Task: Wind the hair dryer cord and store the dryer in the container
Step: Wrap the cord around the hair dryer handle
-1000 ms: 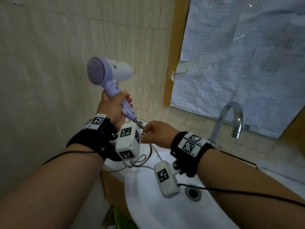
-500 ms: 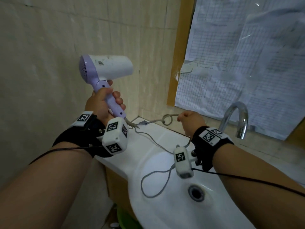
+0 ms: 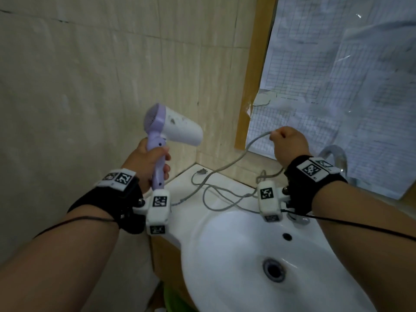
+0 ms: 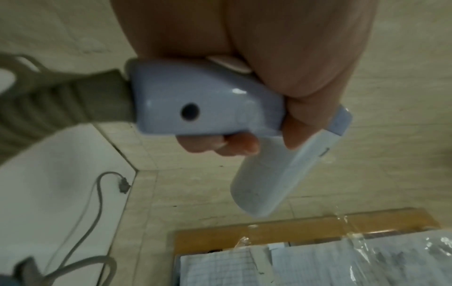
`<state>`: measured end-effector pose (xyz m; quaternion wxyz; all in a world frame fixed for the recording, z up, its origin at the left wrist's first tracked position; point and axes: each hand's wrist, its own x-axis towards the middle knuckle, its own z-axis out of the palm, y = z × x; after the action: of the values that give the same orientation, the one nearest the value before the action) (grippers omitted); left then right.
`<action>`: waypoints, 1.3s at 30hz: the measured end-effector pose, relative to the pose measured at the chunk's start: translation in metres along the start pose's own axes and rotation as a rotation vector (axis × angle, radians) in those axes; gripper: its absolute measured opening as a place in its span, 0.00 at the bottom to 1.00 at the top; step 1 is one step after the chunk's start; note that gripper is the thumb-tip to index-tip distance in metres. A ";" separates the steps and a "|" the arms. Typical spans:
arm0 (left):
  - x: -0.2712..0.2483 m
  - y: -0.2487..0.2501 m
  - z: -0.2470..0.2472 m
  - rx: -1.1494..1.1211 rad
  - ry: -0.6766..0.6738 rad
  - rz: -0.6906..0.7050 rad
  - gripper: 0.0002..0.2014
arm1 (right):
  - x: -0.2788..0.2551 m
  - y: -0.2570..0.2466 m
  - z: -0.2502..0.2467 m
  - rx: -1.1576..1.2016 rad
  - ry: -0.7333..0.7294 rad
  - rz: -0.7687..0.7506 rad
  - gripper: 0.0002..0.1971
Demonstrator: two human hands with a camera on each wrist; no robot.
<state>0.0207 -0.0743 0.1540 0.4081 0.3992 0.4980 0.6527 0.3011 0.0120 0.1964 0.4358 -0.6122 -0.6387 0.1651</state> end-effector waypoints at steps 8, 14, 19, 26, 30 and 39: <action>-0.011 -0.015 0.002 0.071 -0.364 -0.005 0.16 | 0.001 -0.018 0.010 0.021 -0.079 0.042 0.10; -0.020 -0.003 0.017 0.624 -0.574 0.063 0.14 | -0.008 -0.032 0.009 0.201 -0.160 0.044 0.08; -0.017 -0.008 0.035 1.202 -0.438 0.187 0.20 | -0.019 -0.041 0.010 0.318 -0.209 -0.055 0.12; -0.007 -0.014 0.043 1.080 -0.141 0.102 0.32 | -0.030 -0.030 0.014 0.423 -0.236 -0.076 0.10; -0.009 -0.019 0.049 0.759 -0.055 -0.033 0.21 | -0.037 -0.025 0.018 0.419 -0.368 -0.109 0.11; -0.013 -0.007 0.048 0.012 -0.056 -0.207 0.12 | -0.059 0.018 0.033 0.341 -0.680 0.072 0.13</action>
<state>0.0709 -0.0694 0.1549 0.4848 0.3660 0.5288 0.5928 0.2798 -0.0279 0.1431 0.2885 -0.4633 -0.6883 0.4778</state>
